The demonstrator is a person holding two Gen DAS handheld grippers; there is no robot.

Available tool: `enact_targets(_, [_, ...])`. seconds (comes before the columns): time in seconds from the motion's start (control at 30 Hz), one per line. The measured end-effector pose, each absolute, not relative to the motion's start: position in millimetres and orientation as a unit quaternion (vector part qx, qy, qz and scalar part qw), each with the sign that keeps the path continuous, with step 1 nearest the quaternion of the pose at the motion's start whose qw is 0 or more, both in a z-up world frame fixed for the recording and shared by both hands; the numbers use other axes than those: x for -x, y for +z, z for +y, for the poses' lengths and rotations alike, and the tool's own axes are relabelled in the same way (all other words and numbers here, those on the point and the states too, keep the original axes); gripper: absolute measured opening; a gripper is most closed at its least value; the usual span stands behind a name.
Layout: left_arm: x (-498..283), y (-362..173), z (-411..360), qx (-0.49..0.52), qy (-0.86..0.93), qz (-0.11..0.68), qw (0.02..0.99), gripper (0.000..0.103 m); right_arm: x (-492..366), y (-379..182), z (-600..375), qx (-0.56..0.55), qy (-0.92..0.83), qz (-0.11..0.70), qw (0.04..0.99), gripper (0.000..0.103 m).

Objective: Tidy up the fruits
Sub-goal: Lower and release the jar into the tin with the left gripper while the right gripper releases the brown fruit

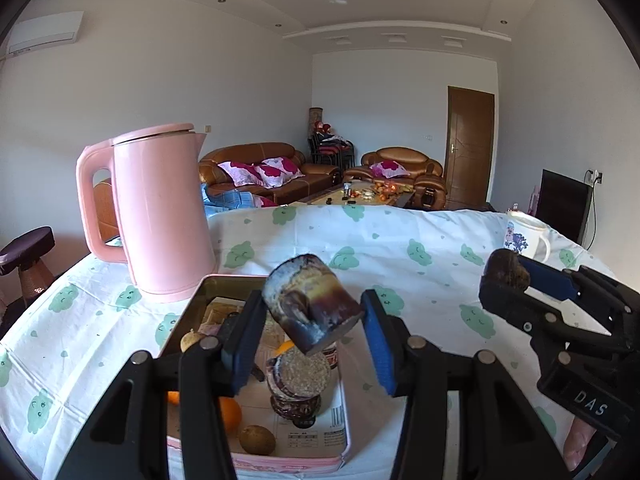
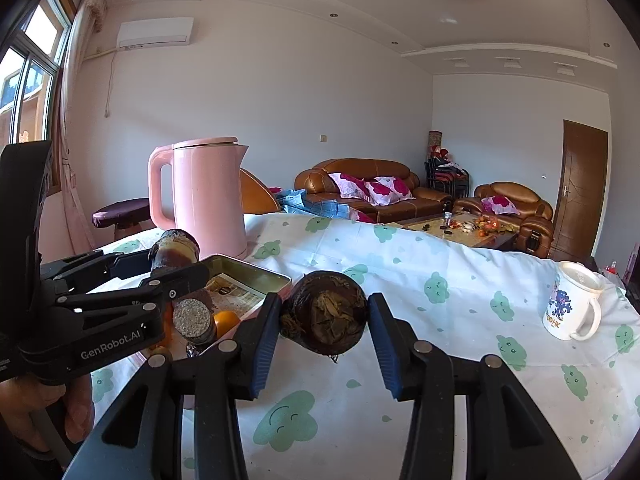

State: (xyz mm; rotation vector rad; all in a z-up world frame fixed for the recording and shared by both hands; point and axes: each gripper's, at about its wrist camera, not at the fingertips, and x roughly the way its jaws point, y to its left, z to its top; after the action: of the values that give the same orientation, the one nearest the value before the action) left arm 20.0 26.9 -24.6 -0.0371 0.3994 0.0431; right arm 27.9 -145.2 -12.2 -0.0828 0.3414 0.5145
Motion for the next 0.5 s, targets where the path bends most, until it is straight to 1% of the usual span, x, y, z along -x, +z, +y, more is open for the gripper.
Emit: enact_targets(0.5, [-9.7,-21.6,79.9,0.029,0.08,0.202,0.976,0.05,-27.4,-3.1,-115.0,0.048,0.288,0.155,0.944,0.046])
